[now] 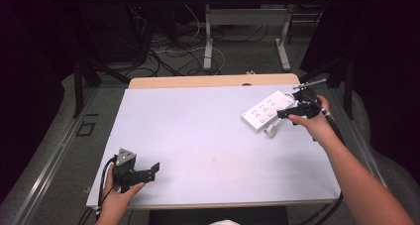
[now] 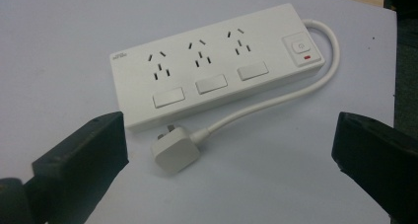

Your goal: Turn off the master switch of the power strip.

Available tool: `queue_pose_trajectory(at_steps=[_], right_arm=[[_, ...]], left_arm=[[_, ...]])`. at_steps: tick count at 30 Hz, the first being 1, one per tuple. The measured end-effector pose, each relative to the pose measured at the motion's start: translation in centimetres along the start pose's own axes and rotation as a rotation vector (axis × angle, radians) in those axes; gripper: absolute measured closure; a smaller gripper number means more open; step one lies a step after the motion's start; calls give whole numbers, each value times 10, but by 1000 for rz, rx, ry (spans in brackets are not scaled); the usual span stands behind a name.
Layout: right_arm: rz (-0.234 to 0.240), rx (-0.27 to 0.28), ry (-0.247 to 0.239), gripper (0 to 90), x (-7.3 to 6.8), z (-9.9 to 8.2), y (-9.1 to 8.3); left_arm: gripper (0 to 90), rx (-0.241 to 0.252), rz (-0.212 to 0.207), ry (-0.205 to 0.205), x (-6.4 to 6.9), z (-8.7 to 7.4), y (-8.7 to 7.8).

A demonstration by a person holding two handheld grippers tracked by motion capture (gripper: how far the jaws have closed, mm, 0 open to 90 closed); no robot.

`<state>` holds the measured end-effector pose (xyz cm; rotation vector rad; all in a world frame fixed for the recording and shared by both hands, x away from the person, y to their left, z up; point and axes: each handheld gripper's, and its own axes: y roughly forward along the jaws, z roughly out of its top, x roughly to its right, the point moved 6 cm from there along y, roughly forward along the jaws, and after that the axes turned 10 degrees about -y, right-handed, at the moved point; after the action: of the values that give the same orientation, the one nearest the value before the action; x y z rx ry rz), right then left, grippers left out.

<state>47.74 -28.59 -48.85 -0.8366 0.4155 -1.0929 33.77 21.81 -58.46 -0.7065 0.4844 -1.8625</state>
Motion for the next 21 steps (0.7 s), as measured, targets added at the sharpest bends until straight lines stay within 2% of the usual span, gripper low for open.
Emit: queue_pose_trajectory(at_steps=[8,14,21], right_arm=[[29,16,-14,3,-13,-18,-12],[43,26,-37,2,-24,-32,-16],[69,30,-41,3,-34,-48,-20]], left_arm=[[36,2,1,-1,0,0,1],[37,0,2,-1,0,0,0],[37,3,5,1,0,0,0]])
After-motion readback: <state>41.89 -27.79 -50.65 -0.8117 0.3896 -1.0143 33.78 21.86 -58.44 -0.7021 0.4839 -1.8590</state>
